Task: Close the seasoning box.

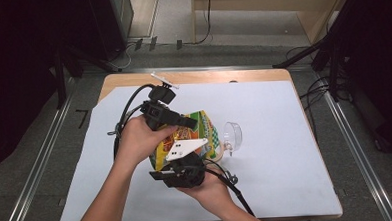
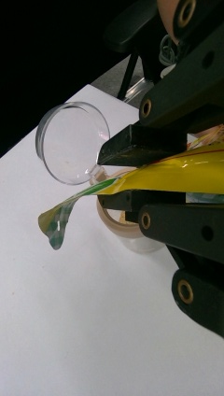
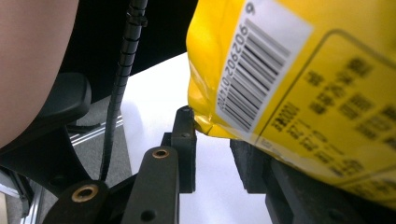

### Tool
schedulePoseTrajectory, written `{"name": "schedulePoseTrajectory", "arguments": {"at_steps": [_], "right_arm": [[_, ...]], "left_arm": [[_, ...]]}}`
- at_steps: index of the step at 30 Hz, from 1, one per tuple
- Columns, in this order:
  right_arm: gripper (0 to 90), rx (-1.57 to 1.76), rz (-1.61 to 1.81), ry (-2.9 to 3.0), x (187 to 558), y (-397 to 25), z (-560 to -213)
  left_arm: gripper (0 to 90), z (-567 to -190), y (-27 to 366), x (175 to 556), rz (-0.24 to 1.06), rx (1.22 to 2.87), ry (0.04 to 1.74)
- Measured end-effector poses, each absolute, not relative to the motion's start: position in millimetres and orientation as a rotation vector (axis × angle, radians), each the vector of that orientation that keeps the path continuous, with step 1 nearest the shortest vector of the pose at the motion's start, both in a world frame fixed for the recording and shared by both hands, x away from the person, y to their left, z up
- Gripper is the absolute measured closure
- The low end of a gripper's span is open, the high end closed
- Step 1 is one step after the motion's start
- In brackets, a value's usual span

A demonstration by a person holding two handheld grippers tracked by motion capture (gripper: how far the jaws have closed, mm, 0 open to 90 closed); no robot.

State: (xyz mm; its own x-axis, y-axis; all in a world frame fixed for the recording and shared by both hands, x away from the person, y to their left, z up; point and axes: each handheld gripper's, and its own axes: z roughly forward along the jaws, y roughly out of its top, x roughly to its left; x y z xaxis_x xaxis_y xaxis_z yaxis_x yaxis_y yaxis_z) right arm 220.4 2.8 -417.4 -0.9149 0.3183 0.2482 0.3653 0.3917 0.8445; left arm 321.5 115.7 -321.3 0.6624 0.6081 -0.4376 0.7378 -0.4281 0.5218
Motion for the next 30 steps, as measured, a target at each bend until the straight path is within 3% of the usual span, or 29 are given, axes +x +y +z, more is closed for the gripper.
{"name": "schedulePoseTrajectory", "arguments": {"at_steps": [30], "right_arm": [[72.9, -0.648, -1.589, -2.573, 221.2, 1.7, -416.7]], "left_arm": [[77.5, -319.6, 111.9, 321.5, -0.220, 2.182, 1.027]]}}
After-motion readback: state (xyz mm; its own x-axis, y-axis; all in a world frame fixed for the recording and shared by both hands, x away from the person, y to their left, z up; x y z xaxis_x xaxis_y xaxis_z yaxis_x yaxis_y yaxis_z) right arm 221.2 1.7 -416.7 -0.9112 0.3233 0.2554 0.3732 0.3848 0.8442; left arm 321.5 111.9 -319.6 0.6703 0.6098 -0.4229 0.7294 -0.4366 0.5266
